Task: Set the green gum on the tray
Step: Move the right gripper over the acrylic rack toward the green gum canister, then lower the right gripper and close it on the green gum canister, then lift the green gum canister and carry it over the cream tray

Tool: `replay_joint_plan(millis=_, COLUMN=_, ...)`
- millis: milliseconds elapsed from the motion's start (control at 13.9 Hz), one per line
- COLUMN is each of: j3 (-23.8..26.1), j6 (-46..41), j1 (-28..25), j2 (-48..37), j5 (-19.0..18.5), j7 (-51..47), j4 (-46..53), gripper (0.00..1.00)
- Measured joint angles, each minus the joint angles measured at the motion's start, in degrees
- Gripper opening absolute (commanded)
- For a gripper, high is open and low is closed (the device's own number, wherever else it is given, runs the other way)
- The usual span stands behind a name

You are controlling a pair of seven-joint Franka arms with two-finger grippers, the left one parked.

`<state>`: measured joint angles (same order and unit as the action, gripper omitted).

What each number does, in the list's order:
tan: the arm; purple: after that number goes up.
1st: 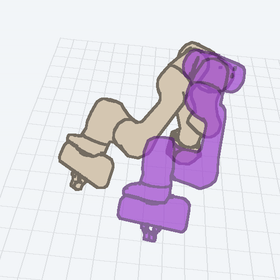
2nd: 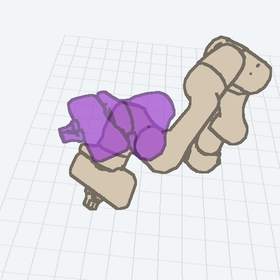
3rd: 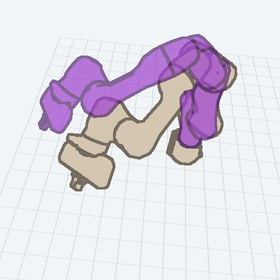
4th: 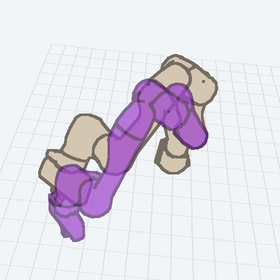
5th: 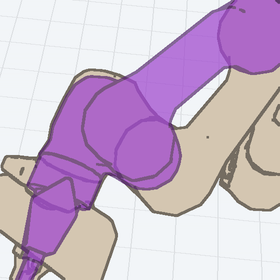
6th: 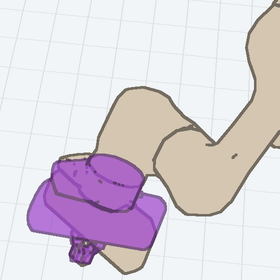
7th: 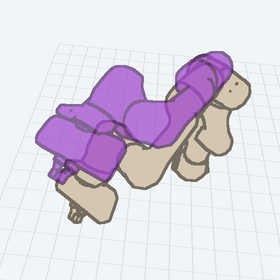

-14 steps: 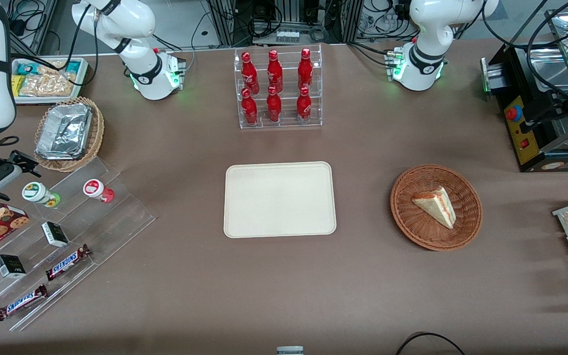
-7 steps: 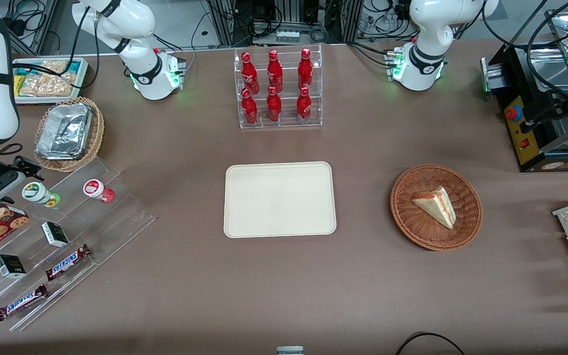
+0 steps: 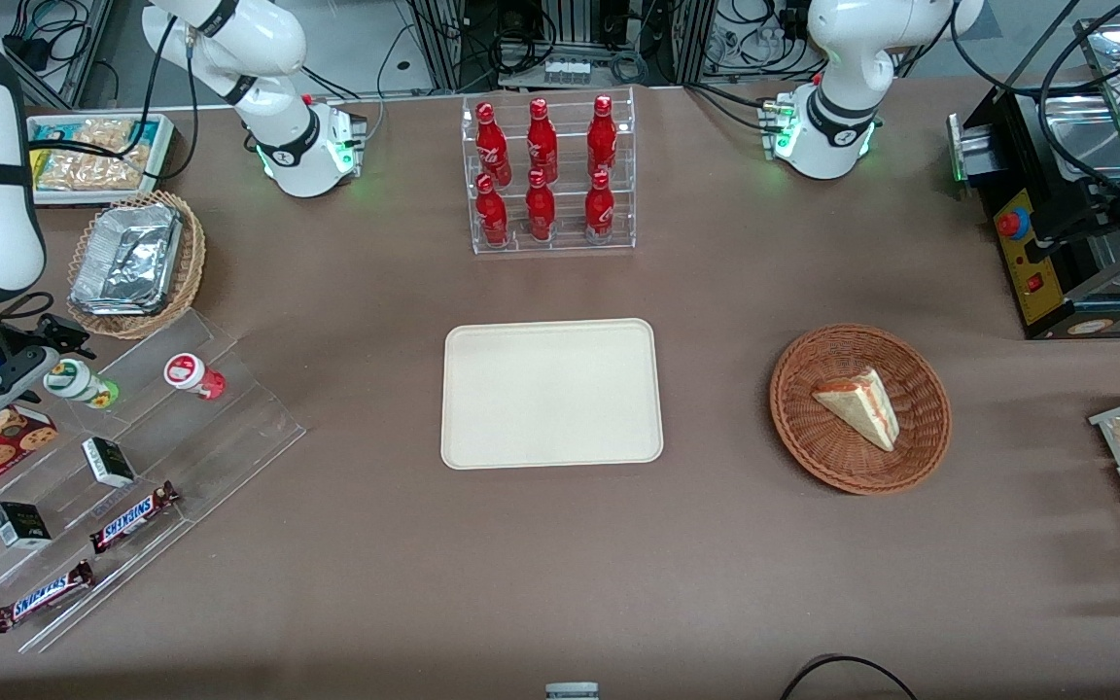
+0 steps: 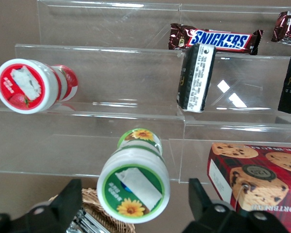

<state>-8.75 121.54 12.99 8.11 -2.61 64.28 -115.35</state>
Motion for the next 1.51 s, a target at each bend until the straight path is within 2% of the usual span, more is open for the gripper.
replay_joint_plan(millis=72, j3=0.0, j6=0.3, j1=0.0, j2=0.2, j5=0.0, j7=0.0, j4=0.0, gripper=0.10)
replay_joint_plan(millis=144, j3=0.0, j6=0.4, j1=0.0, j2=0.4, j5=0.0, j7=0.0, j4=0.0, gripper=0.01)
replay_joint_plan(millis=575, j3=0.3, j6=-0.5, j1=-0.1, j2=-0.1, j5=0.0, j7=0.0, j4=0.7, gripper=0.00)
replay_joint_plan(millis=863, j3=1.4, j6=-10.1, j1=-1.6, j2=-1.6, j5=0.1, j7=-2.5, j4=5.9, gripper=0.00)
replay_joint_plan(millis=1150, j3=1.7, j6=-17.5, j1=-7.9, j2=-3.1, j5=0.2, j7=-12.9, j4=8.6, gripper=0.00)
replay_joint_plan(millis=1510, j3=2.0, j6=-20.3, j1=-17.4, j2=-3.6, j5=0.3, j7=-28.6, j4=8.8, gripper=0.00)
